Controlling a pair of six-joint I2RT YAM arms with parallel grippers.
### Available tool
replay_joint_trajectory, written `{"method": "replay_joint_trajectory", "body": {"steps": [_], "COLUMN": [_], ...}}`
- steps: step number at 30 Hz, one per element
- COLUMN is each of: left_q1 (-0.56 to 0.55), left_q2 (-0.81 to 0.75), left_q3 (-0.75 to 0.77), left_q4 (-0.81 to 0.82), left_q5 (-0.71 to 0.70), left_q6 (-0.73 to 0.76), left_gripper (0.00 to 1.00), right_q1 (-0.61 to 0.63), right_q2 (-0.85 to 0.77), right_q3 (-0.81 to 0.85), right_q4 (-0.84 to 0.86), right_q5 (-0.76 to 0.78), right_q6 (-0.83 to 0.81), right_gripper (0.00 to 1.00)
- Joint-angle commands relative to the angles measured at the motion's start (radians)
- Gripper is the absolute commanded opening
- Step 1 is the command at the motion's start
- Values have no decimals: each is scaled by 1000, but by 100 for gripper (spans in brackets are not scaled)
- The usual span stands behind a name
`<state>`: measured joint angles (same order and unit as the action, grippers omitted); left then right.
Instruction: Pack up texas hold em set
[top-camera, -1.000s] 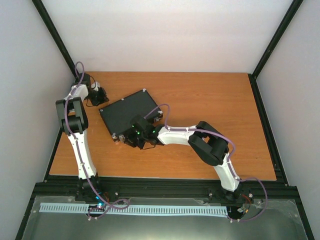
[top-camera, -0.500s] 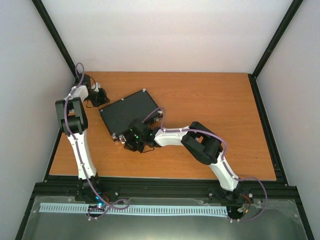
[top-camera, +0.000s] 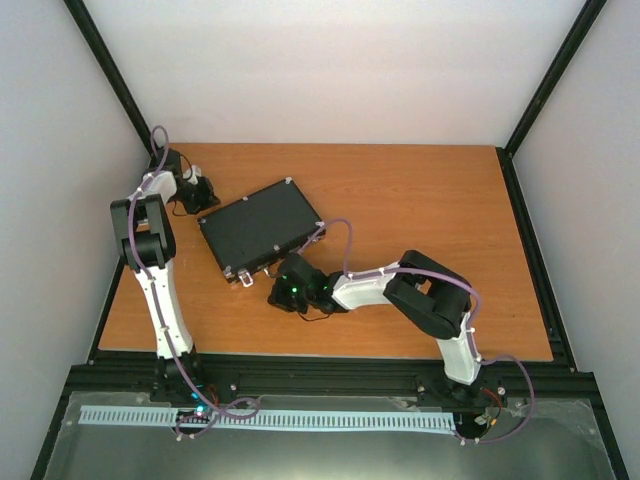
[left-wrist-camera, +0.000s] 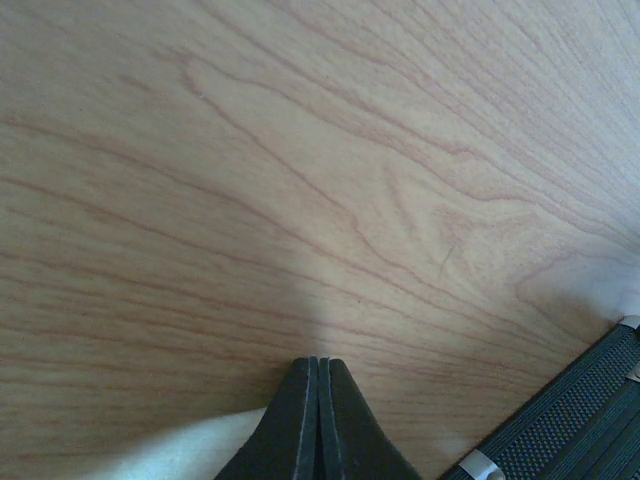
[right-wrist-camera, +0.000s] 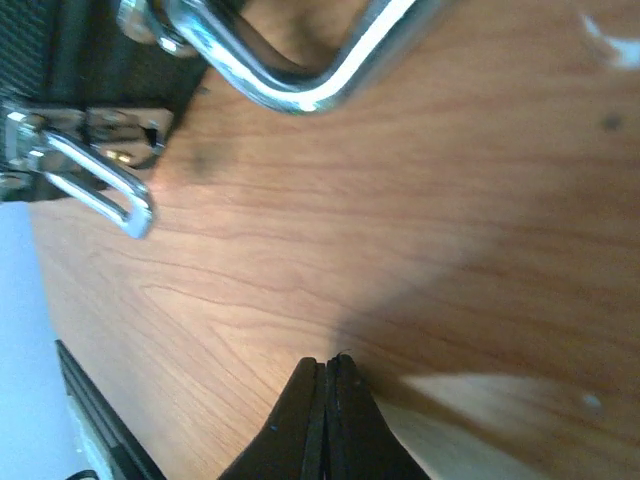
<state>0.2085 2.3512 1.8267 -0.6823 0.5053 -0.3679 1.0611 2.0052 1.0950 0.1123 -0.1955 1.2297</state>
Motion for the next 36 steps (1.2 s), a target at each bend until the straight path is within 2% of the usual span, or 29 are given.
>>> {"method": "replay_joint_trajectory", "body": {"steps": [1,5,11,17,36], "left_q1": [-1,-3,-2,-2,-3], "left_q2": [21,25,32,38,30], "left_q3": [-30,-24,-24,-23,-31], "left_q4": [-74,-75,-73,-74,-74], "left_q5": [-35,-33,-30,-33,-30], "left_q6": [5,3,3,4,5], "left_gripper": [1,1,1,1,1], "right_q1": [-10,-16,-24,-39,-46], "right_q2": [19,57,70,113,176], "right_q3": [12,117,168,167,218], "right_q4": [285,279,228,214,108], "right_q5": [-11,-44,-36,-64,-66], "right_q6": [-73,-138,-158,-108,-93], "right_gripper": [3,3,3,3,3]}}
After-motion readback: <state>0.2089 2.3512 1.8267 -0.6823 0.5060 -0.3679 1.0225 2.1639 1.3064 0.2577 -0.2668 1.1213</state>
